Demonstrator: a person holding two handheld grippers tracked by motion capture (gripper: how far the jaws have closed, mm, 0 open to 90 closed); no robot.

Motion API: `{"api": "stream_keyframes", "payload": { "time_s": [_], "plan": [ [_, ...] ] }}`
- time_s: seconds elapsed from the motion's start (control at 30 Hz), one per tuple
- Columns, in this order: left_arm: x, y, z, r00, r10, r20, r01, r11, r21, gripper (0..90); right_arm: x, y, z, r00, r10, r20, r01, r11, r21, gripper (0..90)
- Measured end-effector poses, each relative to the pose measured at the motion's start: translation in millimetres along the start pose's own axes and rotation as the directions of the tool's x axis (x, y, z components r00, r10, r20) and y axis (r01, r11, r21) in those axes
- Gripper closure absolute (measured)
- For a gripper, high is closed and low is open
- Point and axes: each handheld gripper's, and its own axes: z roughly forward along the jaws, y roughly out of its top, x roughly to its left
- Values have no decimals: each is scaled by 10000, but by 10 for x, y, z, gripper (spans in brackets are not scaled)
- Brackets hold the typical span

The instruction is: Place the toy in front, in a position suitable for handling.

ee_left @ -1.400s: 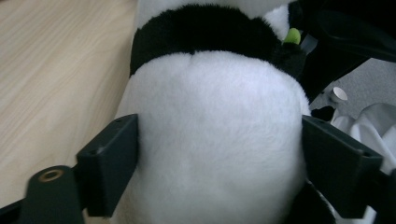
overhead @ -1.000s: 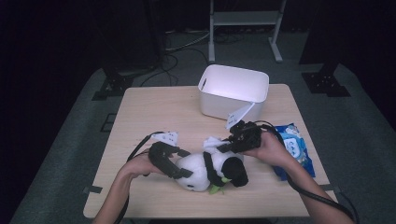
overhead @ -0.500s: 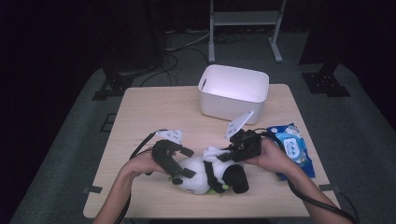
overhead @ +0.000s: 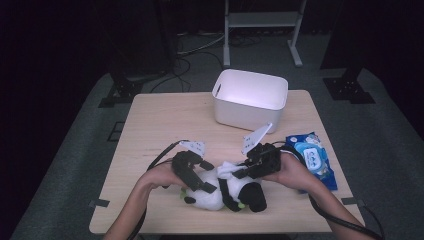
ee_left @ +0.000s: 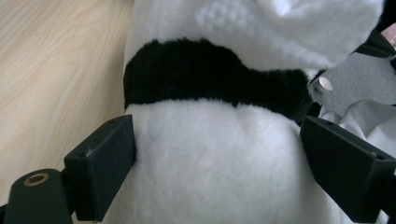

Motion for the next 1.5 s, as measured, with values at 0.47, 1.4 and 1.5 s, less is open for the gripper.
{"api": "stream_keyframes", "payload": {
  "time_s": [0.47, 1.4, 1.5],
  "plan": [
    [-49, -168, -31, 9997, 64, -233, -74, 9992, -398, 116, 8, 30, -8, 9999, -23, -123, 23, 10000, 24, 762],
    [-70, 5, 58, 9995, 59, -315, -58, 10000, 34, 104, 54, 38, 33, 9983, -210, -542, 222, 9995, 206, 773],
    [-71, 66, 97, 9995, 103, -289, -92, 9993, 358, 96, 47, 33, -45, 9985, -236, -492, 239, 9997, 61, 769]
  ]
}}
